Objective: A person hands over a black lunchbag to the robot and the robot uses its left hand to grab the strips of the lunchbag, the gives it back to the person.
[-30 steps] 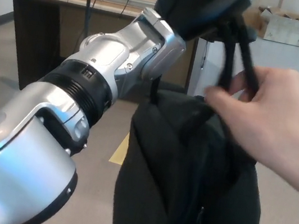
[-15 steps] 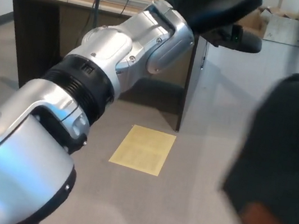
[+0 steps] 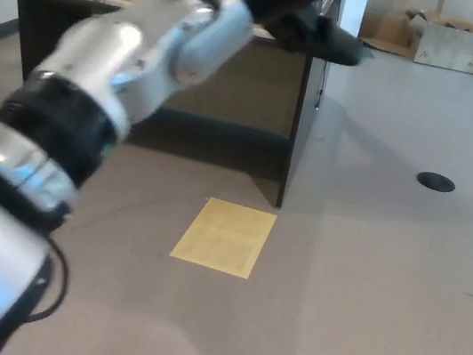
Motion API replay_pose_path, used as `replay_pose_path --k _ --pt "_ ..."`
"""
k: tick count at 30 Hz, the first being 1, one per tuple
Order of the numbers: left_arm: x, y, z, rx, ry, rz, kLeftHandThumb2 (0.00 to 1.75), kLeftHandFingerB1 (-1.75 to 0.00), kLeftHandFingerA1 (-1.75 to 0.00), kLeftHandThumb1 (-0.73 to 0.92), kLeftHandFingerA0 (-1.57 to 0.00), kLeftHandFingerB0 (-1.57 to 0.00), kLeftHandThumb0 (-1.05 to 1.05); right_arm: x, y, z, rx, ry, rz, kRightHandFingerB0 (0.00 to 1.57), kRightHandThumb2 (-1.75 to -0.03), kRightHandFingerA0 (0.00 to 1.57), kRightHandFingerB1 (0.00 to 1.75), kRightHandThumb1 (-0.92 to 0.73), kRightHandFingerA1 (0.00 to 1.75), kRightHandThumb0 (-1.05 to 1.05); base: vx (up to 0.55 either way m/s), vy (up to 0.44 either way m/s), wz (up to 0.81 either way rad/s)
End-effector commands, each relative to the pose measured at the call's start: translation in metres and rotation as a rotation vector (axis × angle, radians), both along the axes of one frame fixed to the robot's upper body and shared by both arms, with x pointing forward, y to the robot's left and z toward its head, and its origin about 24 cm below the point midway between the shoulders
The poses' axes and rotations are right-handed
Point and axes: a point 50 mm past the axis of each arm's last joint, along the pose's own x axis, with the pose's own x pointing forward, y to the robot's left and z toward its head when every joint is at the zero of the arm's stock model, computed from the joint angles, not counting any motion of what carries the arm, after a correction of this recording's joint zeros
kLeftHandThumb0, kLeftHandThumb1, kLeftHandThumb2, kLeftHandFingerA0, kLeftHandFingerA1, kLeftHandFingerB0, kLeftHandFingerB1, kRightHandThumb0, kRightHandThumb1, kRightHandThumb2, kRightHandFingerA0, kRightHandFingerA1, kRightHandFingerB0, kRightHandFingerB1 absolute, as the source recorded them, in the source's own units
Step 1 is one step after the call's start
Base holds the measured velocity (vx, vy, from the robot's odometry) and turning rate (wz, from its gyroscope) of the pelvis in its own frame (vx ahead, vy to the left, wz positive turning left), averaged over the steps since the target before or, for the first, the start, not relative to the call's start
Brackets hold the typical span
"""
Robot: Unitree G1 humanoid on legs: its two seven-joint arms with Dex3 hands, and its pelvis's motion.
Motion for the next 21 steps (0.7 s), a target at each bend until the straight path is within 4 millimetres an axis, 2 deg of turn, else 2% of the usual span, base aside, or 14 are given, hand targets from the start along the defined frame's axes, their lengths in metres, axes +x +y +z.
replay_pose_path --k 1,2,4,5,6,7,8,9,10,12,13,17,19,21 --pt "-0.019 0.086 -0.021 -0.061 0.164 0.025 0.60 0.00 0.00 0.58 0.00 0.00 -0.97 -0.006 -0.010 -0.002 -0.016 0.016 -0.037 0.44 -0.66 0.44 0.41 -0.87 0.45 -0.76 0.00 0.000 0.00" --pt "-0.027 0.108 -0.039 -0.084 0.162 0.036 0.58 0.00 0.00 0.58 0.00 0.00 -0.89 -0.007 -0.010 -0.003 -0.021 0.020 -0.041 0.40 -0.69 0.44 0.41 -0.83 0.47 -0.80 0.00 0.000 0.00" --pt "-0.035 0.123 -0.055 -0.105 0.157 0.035 0.58 0.00 0.00 0.58 0.00 0.00 -0.86 -0.008 -0.010 -0.004 -0.030 0.017 -0.043 0.41 -0.68 0.45 0.41 -0.84 0.47 -0.78 0.00 0.000 0.00" --pt "-0.040 0.133 -0.069 -0.126 0.177 0.043 0.87 0.00 0.00 0.50 0.00 0.00 -0.86 -0.010 -0.010 -0.006 -0.037 0.021 -0.041 0.41 -0.68 0.45 0.41 -0.84 0.47 -0.79 0.00 0.000 0.00" --pt "-0.042 0.135 -0.073 -0.131 0.184 0.045 0.87 0.00 0.00 0.50 0.00 0.00 -0.86 -0.011 -0.010 -0.006 -0.038 0.023 -0.040 0.41 -0.68 0.45 0.41 -0.84 0.47 -0.79 0.00 0.000 0.00" --pt "-0.046 0.143 -0.084 -0.147 0.196 0.046 0.57 0.00 0.00 0.55 0.00 0.00 -0.80 -0.012 -0.009 -0.007 -0.033 0.024 -0.040 0.43 -0.66 0.44 0.41 -0.88 0.45 -0.77 0.00 0.000 0.00" --pt "-0.056 0.158 -0.115 -0.203 0.237 0.041 0.79 0.00 0.00 0.45 0.00 0.00 -0.75 -0.013 -0.009 -0.007 -0.029 0.024 -0.042 0.44 -0.66 0.45 0.42 -0.87 0.47 -0.76 0.00 0.000 0.00" --pt "-0.064 0.168 -0.137 -0.234 0.268 0.046 0.78 0.00 0.00 0.44 0.00 0.00 -0.73 -0.015 -0.009 -0.008 -0.021 0.019 -0.045 0.33 -1.11 0.44 0.52 -0.71 0.61 -0.74 0.00 0.000 0.00" --pt "-0.068 0.172 -0.149 -0.247 0.286 0.049 0.76 0.00 0.00 0.43 0.00 0.00 -0.70 -0.016 -0.009 -0.009 -0.017 0.018 -0.048 0.44 -0.66 0.48 0.43 -0.84 0.49 -0.74 0.00 0.000 0.00" --pt "-0.076 0.180 -0.171 -0.279 0.323 0.049 0.76 0.00 0.00 0.43 0.00 0.00 -0.69 -0.019 -0.010 -0.010 -0.016 0.021 -0.051 0.44 -0.66 0.48 0.42 -0.84 0.48 -0.73 0.00 0.000 0.00" --pt "-0.089 0.190 -0.202 -0.342 0.401 0.068 0.75 -0.02 0.00 0.42 0.00 0.00 -0.68 -0.022 -0.012 -0.012 -0.019 0.031 -0.052 0.43 -0.66 0.45 0.42 -0.85 0.47 -0.73 0.00 0.000 0.00" --pt "-0.112 0.209 -0.259 -0.474 0.522 0.139 0.72 -0.16 -0.11 0.38 0.00 -0.07 -0.58 -0.025 -0.014 -0.015 -0.014 0.047 -0.065 0.43 -0.66 0.45 0.41 -0.84 0.47 -0.76 0.00 0.000 0.00" --pt "-0.119 0.215 -0.277 -0.496 0.579 0.193 0.73 -0.14 -0.07 0.39 0.00 -0.08 -0.61 -0.027 -0.014 -0.016 -0.014 0.050 -0.070 0.43 -0.67 0.45 0.42 -0.85 0.47 -0.76 0.00 0.000 0.00" --pt "-0.129 0.225 -0.305 -0.504 0.632 0.278 0.74 -0.27 -0.26 0.38 -0.03 -0.08 -0.58 -0.031 -0.015 -0.017 -0.012 0.056 -0.072 0.43 -0.67 0.45 0.41 -0.85 0.47 -0.77 0.00 0.000 0.00"
